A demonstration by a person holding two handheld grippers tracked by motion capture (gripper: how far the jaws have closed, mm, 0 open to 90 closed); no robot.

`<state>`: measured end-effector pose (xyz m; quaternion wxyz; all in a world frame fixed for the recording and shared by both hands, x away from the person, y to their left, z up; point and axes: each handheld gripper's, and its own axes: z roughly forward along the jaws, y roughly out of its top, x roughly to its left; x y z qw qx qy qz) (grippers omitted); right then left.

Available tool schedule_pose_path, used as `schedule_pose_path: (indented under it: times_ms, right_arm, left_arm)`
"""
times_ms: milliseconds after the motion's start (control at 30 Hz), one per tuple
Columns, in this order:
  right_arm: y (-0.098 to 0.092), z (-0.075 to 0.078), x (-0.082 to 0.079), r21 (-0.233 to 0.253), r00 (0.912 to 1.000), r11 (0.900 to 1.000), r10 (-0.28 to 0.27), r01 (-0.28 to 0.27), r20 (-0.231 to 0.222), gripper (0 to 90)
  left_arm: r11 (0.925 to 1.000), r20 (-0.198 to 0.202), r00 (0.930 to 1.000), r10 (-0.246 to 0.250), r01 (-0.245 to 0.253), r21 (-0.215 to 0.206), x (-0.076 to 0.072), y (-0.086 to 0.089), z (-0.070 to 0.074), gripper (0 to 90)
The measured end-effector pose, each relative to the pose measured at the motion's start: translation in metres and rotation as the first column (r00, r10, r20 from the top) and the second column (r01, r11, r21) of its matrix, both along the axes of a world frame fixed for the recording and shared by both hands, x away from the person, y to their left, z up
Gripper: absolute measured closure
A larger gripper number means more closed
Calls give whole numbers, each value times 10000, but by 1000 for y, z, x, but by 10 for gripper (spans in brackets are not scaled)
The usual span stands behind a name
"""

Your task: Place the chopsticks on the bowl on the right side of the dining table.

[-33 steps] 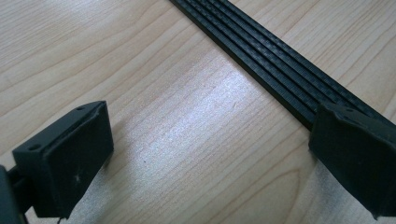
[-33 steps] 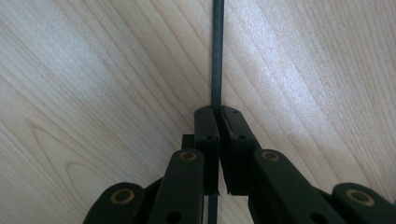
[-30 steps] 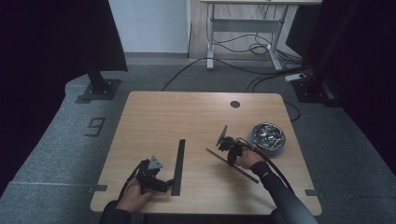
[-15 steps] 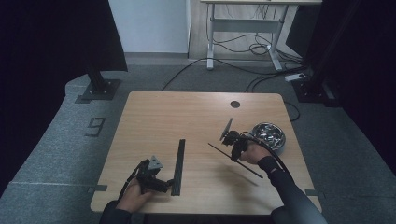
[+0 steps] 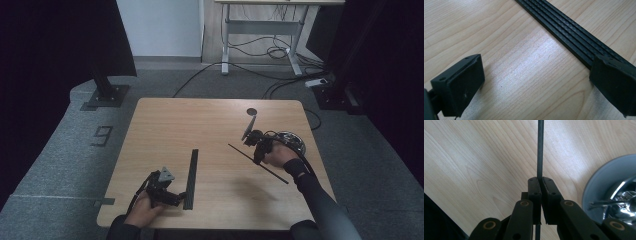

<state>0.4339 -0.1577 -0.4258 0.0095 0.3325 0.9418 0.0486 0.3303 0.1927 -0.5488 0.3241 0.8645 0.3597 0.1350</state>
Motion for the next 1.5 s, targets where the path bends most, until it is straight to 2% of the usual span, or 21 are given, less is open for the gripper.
schedule_pose_path:
  times_ms: [633, 800, 1033, 1500]
  right_arm:
    - [-27, 34, 11, 50, 9970, 9981, -622, 621, 458, 857]
    - [-34, 35, 16, -36, 9943, 9962, -865, 869, 630, 856]
    - [-45, 29, 23, -272, 9899, 9923, -1185, 1209, 772, 856]
    - [-68, 2, 37, -437, 9831, 9852, -1617, 1659, 861, 856]
  left_arm:
    - [10000, 2, 10000, -8, 8, 4, 0, 0, 0, 0]
    - [10000, 3, 10000, -9, 9, 0, 0, 0, 0, 0]
    - [10000, 7, 10000, -10, 10, 3, 0, 0, 0, 0]
    - [10000, -4, 10000, -16, 16, 16, 0, 0, 0, 0]
